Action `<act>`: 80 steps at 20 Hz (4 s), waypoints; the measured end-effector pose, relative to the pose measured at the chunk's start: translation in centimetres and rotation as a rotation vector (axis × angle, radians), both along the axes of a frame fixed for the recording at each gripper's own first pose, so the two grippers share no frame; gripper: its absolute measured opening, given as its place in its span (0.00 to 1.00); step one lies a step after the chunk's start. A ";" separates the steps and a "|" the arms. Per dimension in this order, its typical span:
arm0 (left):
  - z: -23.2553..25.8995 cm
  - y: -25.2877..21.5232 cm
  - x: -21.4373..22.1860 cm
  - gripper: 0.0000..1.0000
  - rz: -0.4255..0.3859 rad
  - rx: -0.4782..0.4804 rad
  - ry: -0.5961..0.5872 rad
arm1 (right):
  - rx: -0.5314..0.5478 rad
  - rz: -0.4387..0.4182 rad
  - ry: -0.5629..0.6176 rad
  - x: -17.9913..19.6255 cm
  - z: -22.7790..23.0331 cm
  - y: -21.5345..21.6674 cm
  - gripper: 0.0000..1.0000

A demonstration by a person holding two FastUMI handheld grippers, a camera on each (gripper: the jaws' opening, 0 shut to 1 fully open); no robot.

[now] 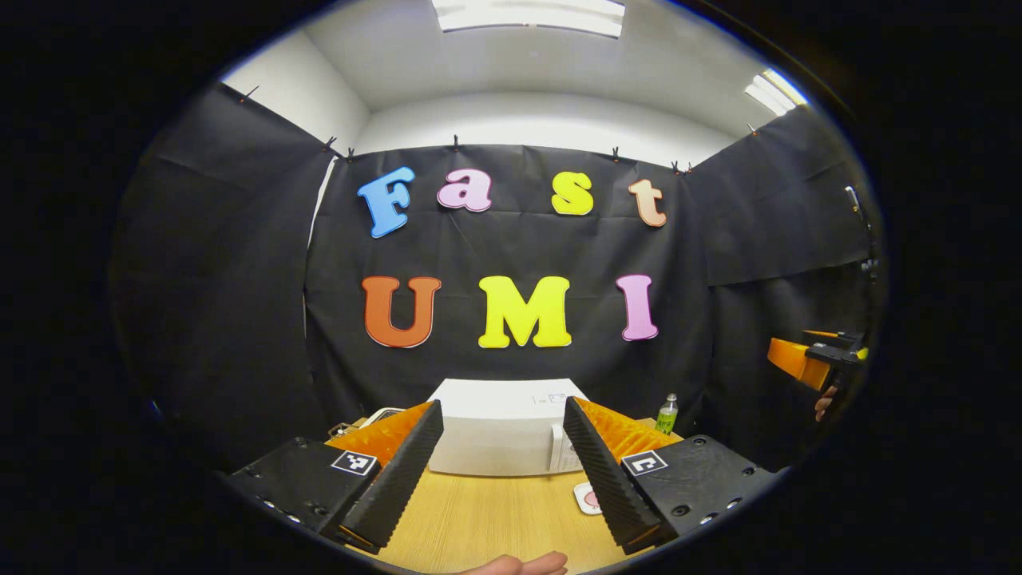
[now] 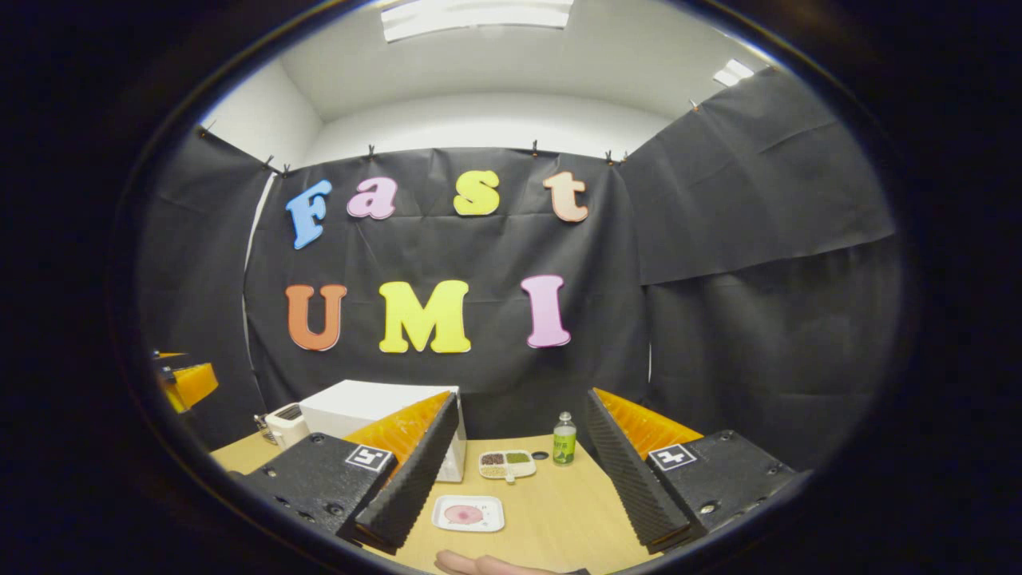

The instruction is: Open the microwave oven with the left hand, put the food in, and close the microwave oven.

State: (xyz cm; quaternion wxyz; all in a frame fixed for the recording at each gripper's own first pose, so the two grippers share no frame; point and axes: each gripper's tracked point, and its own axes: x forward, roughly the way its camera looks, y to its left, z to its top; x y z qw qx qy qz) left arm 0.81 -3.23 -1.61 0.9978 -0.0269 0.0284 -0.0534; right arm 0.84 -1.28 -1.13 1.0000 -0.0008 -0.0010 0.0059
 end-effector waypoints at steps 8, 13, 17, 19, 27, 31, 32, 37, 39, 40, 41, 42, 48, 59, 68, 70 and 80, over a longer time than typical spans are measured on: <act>-4.1 -5.0 5.7 0.95 -0.109 -0.010 0.052 | 0.019 0.045 -0.037 1.0 -0.4 -0.5 0.94; -10.2 -7.6 11.7 0.95 -0.152 -0.053 0.110 | 0.010 0.045 -0.036 2.3 -1.5 -1.5 0.94; -15.5 -9.8 16.8 0.95 -0.167 -0.062 0.122 | 0.019 0.048 -0.047 3.2 -1.7 -2.0 0.94; -17.8 -11.0 18.9 0.95 -0.179 -0.046 0.119 | 0.013 0.046 -0.066 3.5 -1.5 -2.4 1.00; -26.9 -16.0 24.4 0.94 -0.196 -0.026 0.215 | -0.023 -0.030 -0.160 3.8 -0.5 -5.1 1.00; -29.4 -17.7 26.1 0.94 -0.200 0.023 0.213 | -0.035 -0.015 -0.161 3.6 -1.4 -5.6 1.00; -29.8 -18.0 26.6 0.94 -0.202 0.020 0.220 | -0.045 -0.007 -0.168 3.6 -1.6 -5.5 1.00; -31.7 -16.3 28.4 0.87 -0.108 0.006 0.231 | -0.088 0.010 -0.195 4.2 -2.5 -5.3 1.00; -31.9 -15.8 28.5 0.80 -0.088 -0.017 0.235 | -0.083 0.020 -0.187 4.5 -3.3 -5.4 1.00; -31.8 -15.9 28.7 0.84 -0.085 -0.013 0.222 | -0.073 0.025 -0.184 4.8 -3.5 -5.5 1.00; -32.0 -15.8 28.7 0.70 -0.076 0.006 0.227 | -0.065 0.026 -0.183 5.0 -3.7 -5.7 1.00; -32.0 -15.6 28.8 0.81 -0.060 0.032 0.217 | -0.060 0.026 -0.177 5.4 -4.1 -5.8 1.00; -33.1 -16.0 28.4 0.27 -0.087 -0.068 0.298 | -0.041 0.034 -0.076 6.9 -7.0 -6.0 1.00; -33.1 -15.9 27.4 0.01 -0.118 -0.001 0.306 | -0.045 0.041 -0.032 5.6 -7.4 -6.2 0.94; -31.7 -12.1 17.7 0.01 -0.289 0.000 0.263 | -0.033 0.094 -0.018 3.3 -8.1 -3.2 1.00; -31.4 -10.3 15.7 0.01 -0.287 0.011 0.258 | -0.020 0.110 0.001 2.1 -8.6 -2.3 0.94; -30.7 0.6 7.8 0.01 -0.229 0.018 0.234 | -0.036 0.189 -0.030 -3.7 -7.2 4.3 0.94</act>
